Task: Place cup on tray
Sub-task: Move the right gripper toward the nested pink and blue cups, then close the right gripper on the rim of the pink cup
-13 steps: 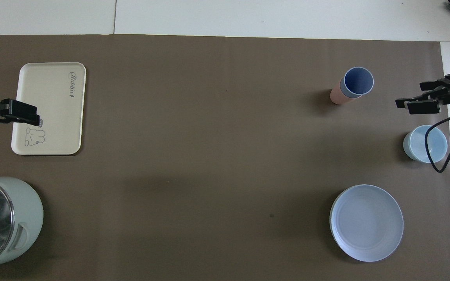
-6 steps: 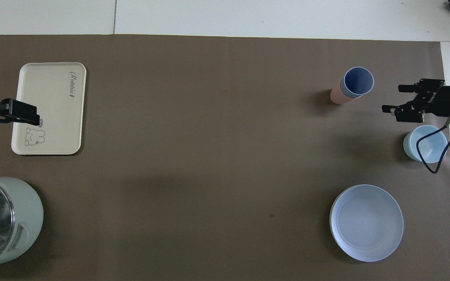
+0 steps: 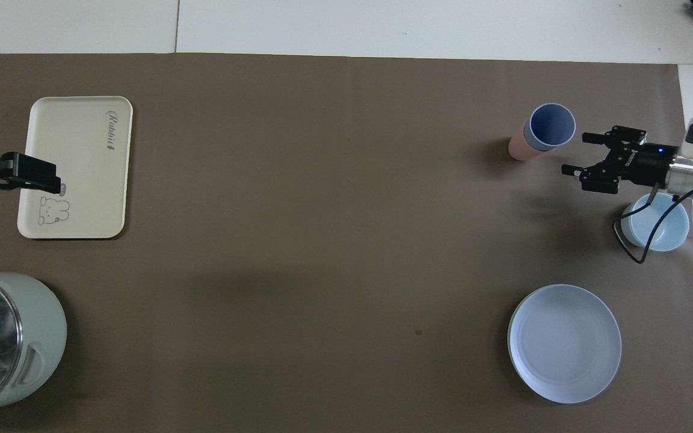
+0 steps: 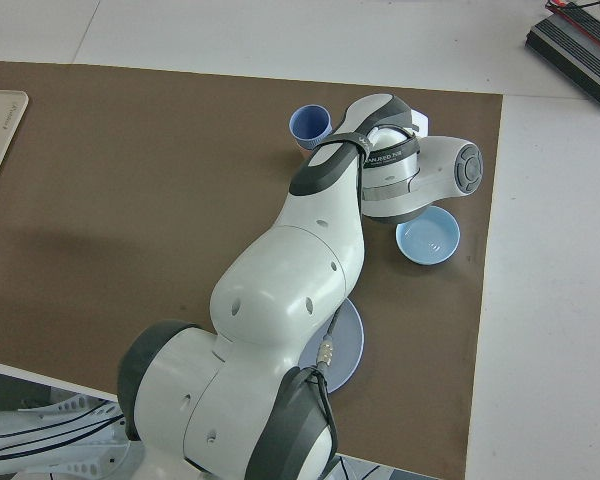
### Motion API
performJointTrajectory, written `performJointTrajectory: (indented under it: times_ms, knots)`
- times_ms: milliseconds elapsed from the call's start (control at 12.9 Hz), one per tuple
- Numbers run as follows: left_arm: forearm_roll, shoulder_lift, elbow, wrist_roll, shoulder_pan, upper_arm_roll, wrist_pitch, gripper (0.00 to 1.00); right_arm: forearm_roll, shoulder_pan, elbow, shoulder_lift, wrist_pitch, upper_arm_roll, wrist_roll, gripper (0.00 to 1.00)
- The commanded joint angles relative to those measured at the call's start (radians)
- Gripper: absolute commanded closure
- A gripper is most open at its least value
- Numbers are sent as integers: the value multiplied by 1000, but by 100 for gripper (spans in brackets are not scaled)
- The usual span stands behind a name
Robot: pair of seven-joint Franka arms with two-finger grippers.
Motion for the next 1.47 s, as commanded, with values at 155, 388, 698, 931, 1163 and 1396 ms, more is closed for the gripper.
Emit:
performJointTrajectory:
  times_ms: [155, 388, 698, 931, 1163, 1396]
  knots:
    - [-2, -27, -36, 11, 5, 2, 16, 0, 157, 3, 11, 39, -12, 20, -120, 0]
    - [-2, -27, -36, 11, 5, 2, 17, 0, 180, 17, 11, 44, -6, 20, -134, 0]
    - [-2, -27, -36, 8, 5, 2, 17, 0, 219, 35, 10, 44, 18, 20, -152, 0]
    - [-2, -27, -36, 9, 5, 2, 19, 0, 225, 37, 10, 56, 23, 20, -175, 0]
    - [-2, -27, -36, 9, 5, 2, 22, 0, 286, 52, 11, 71, 31, 20, -212, 0]
    - [-2, -27, -38, 9, 5, 2, 24, 0, 312, 57, 10, 71, 40, 20, -226, 0]
